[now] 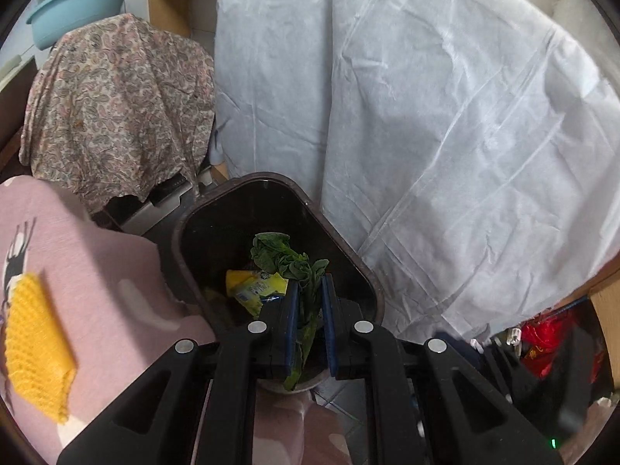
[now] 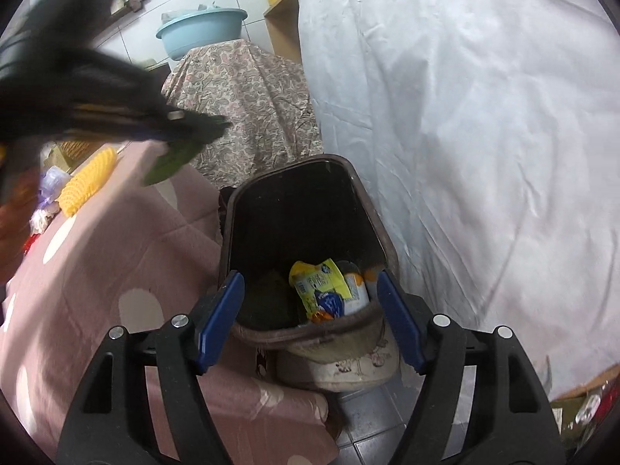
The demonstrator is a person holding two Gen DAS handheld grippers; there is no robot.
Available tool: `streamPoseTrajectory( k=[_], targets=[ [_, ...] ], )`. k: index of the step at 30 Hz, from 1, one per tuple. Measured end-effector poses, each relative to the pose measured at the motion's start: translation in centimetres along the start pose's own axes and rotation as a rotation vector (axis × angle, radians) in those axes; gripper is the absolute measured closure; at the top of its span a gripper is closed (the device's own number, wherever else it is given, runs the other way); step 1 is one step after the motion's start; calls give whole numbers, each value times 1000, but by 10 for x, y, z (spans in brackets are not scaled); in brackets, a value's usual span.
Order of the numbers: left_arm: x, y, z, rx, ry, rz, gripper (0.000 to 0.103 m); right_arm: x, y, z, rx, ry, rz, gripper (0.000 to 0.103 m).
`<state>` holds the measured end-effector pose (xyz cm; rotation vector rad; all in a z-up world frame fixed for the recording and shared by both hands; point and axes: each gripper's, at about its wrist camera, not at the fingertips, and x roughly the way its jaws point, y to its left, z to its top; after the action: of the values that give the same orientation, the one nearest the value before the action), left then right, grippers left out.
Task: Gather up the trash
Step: 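Carry the peel and vegetable scrap over the brown bin and open both tools, then return to the table and grasp the red foam net with the left tool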
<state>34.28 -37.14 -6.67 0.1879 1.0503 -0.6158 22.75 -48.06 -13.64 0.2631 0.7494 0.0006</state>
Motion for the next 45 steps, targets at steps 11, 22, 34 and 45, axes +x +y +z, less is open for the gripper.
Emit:
streamPoseTrajectory(
  k=[11,22,34,45],
  targets=[
    [42,-13,9,9,56,9,81,-15,1,-15,-33,-24,-52,20],
    [24,-17,3,42,-29,47,42,-16,-3,-24,2,-15,-52,18],
    [-37,-19,-28,71,-165,-3,31,-28,9,-34,-25,-7,-50,13],
    [-108,21,-79,60,-275,31,24,-51,49,-30,-80,-38,26,11]
  ],
)
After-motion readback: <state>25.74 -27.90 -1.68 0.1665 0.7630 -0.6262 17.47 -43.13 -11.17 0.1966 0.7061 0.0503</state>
